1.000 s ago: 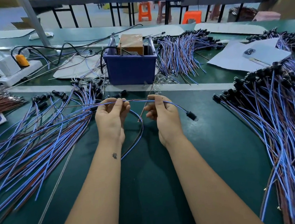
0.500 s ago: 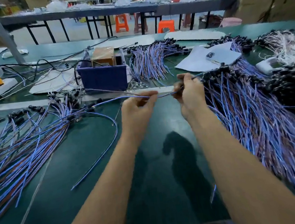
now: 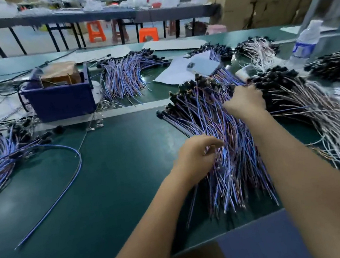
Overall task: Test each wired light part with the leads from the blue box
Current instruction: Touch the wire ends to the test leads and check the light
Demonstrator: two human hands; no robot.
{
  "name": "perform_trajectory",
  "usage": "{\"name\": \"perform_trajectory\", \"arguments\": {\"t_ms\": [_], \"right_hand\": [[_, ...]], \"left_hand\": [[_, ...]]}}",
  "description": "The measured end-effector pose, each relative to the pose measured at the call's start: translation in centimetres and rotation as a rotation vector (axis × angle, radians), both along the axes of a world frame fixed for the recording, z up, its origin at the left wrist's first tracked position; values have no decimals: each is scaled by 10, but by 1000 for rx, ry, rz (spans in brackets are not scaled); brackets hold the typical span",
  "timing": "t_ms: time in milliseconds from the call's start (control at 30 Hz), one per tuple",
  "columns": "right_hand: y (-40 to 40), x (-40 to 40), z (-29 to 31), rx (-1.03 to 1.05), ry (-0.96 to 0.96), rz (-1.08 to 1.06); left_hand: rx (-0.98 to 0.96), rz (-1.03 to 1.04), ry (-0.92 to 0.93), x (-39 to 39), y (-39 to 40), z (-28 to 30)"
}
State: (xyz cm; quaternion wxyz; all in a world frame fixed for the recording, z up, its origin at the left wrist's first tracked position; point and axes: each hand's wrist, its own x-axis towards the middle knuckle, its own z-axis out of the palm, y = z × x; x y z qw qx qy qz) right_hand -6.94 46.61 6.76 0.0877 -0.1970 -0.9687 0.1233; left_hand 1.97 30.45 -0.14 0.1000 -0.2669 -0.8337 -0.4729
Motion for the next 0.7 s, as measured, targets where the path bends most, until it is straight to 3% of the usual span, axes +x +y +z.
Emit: {"name": "perform_trajectory", "arguments": {"t_ms": [100,300,400,500,600,700], "right_hand": [[-25,3,-5,52,95,15],[-139,4,-14,-31,248,316],[-206,9,-29,-70,208,498],[-269,15,-45,-280,39,711],[-314,22,-59,-419,-46,786],[-329,28,-77,-329,23,773]], "left_hand": [[65,126,-46,-3,-21,0],[166,584,-46,-12,-102,4],[-14,866,-5,-14,-160,2],[-202,1113,-186,-9,-210,-1],[-336,1138,-372,-5,-245,-6],[-386,1109,-402,-4,-255,-13]]}}
